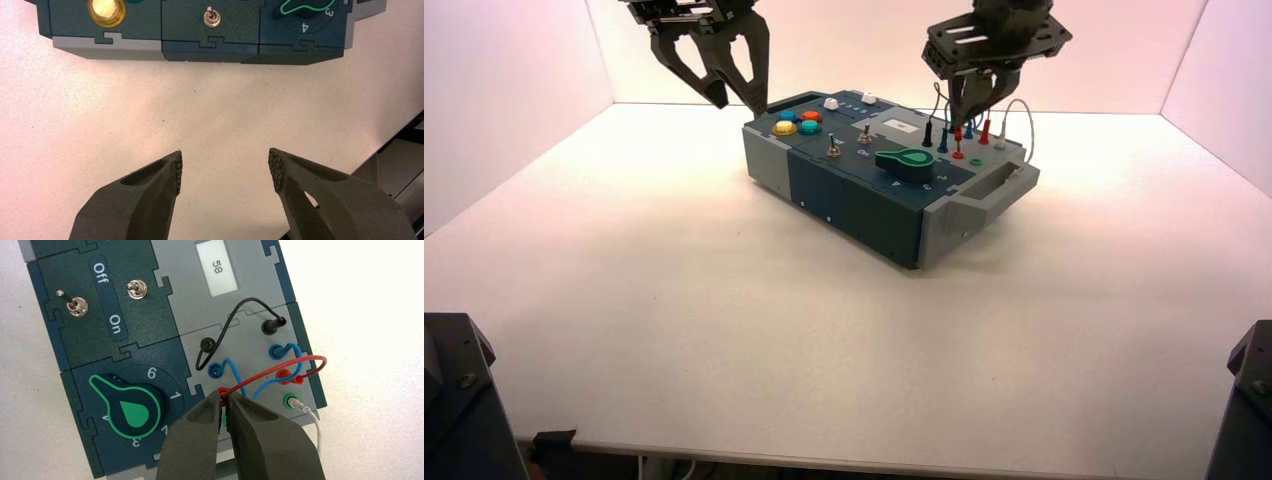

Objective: Insert the red wire.

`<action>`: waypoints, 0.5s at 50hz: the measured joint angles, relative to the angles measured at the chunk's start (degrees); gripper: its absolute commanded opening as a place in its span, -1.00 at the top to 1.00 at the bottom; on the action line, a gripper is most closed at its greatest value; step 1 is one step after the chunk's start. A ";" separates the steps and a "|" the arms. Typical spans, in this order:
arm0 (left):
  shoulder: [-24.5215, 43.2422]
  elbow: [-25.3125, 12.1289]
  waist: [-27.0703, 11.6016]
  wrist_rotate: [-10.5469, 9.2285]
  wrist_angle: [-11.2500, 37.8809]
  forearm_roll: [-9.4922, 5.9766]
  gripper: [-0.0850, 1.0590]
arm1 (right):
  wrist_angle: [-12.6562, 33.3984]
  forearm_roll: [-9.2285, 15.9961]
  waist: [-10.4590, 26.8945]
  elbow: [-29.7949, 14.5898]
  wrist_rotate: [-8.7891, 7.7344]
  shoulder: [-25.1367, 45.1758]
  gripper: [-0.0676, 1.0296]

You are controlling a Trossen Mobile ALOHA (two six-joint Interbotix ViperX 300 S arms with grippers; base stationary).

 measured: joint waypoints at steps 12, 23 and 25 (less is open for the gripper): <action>0.09 0.00 0.00 0.00 -0.09 -0.09 -0.69 | -0.53 0.00 -0.26 -0.09 0.00 0.35 0.91; 0.09 0.00 0.00 0.00 0.00 -0.09 -0.69 | -1.05 0.18 -1.58 0.00 0.00 0.62 0.91; 0.09 0.00 -0.09 0.00 0.00 -0.09 -0.69 | -1.14 0.09 -1.58 -0.09 0.00 0.62 0.91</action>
